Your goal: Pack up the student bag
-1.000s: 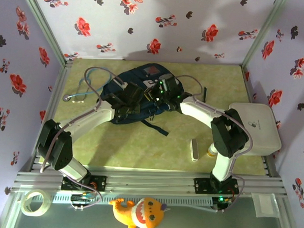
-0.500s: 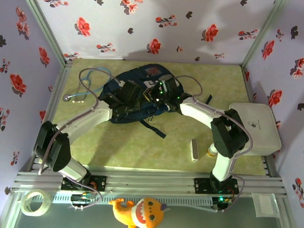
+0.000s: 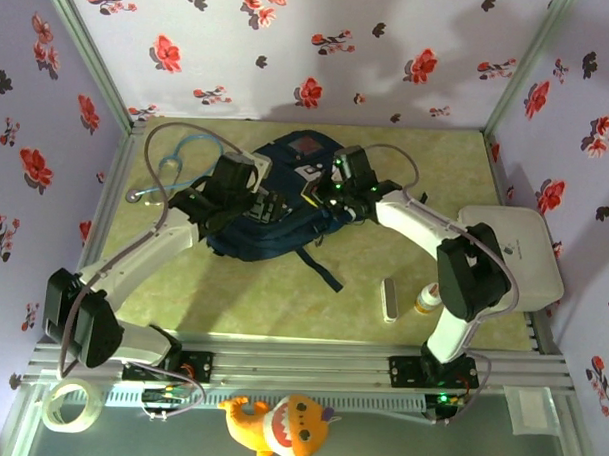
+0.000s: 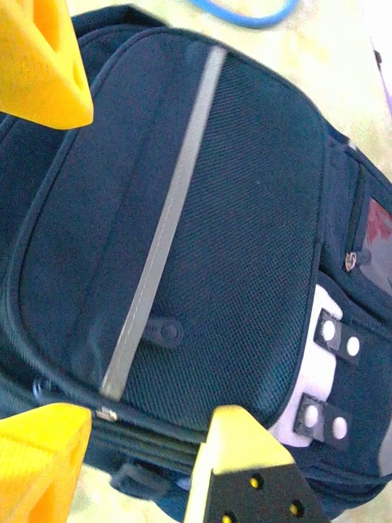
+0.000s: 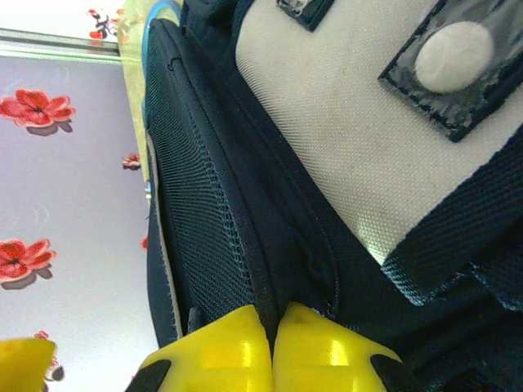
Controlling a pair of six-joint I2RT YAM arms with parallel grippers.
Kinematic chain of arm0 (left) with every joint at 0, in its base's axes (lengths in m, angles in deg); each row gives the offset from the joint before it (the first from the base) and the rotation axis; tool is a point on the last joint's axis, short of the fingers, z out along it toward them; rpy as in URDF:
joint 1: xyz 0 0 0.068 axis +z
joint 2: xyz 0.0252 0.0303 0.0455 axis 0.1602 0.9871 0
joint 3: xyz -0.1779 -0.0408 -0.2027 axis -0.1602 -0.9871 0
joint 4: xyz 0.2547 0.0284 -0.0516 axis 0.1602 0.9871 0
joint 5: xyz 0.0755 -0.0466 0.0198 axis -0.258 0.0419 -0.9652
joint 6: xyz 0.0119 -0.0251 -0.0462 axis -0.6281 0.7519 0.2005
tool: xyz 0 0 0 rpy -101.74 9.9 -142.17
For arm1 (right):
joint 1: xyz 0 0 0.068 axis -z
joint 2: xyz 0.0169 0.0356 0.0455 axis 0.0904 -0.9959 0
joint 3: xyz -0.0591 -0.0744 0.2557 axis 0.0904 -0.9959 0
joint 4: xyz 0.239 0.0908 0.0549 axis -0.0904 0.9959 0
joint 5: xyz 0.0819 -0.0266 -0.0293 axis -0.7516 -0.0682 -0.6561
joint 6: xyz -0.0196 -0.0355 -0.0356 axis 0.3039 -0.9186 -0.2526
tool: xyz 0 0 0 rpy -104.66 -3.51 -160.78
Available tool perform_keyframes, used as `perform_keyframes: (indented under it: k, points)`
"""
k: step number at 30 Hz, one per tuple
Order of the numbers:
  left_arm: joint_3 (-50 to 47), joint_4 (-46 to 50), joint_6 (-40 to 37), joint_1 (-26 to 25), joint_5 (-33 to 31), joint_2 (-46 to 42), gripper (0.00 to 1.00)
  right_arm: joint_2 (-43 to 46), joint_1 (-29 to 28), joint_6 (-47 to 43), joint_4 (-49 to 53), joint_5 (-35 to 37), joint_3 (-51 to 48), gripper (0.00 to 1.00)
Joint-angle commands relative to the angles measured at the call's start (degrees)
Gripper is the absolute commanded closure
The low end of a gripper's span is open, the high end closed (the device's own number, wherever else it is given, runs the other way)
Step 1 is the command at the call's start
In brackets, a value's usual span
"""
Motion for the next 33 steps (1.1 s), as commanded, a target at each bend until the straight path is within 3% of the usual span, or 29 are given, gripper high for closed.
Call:
perform_keyframes:
  k: [1, 5, 10, 20, 26, 30, 33]
  points:
    - [3.3, -0.1, -14.9, 2.0, 7.1, 3.2, 0.14, 2.9, 2.5, -8.5, 1.9, -4.3, 3.1, 1.00]
    - [2.8, -1.7, -24.2, 3.1, 16.1, 5.3, 0.16, 1.1, 5.0, -13.8, 5.6, -5.3, 5.9, 1.00]
    - [5.1, 1.3, -29.9, 3.1, 24.1, 8.9, 0.18, -2.4, 7.0, -16.9, 7.4, -7.1, 9.6, 1.00]
    - [5.3, -1.5, -35.4, 1.3, 26.5, 13.2, 0.29, -4.4, 7.8, -16.6, 6.9, -7.5, 12.0, 1.00]
    - [5.2, -4.4, -37.5, 1.2, 23.1, 15.4, 0.41, -4.3, 8.2, -16.5, 6.6, -8.0, 11.8, 1.00]
    - [7.1, -2.0, -40.2, 0.8, 22.8, 17.1, 0.43, -4.4, 8.3, -16.4, 6.2, -8.8, 11.9, 1.00]
    - [7.9, -1.6, -40.2, 0.7, 22.6, 17.5, 0.58, -4.4, 8.5, -16.7, 6.3, -9.1, 11.8, 1.00]
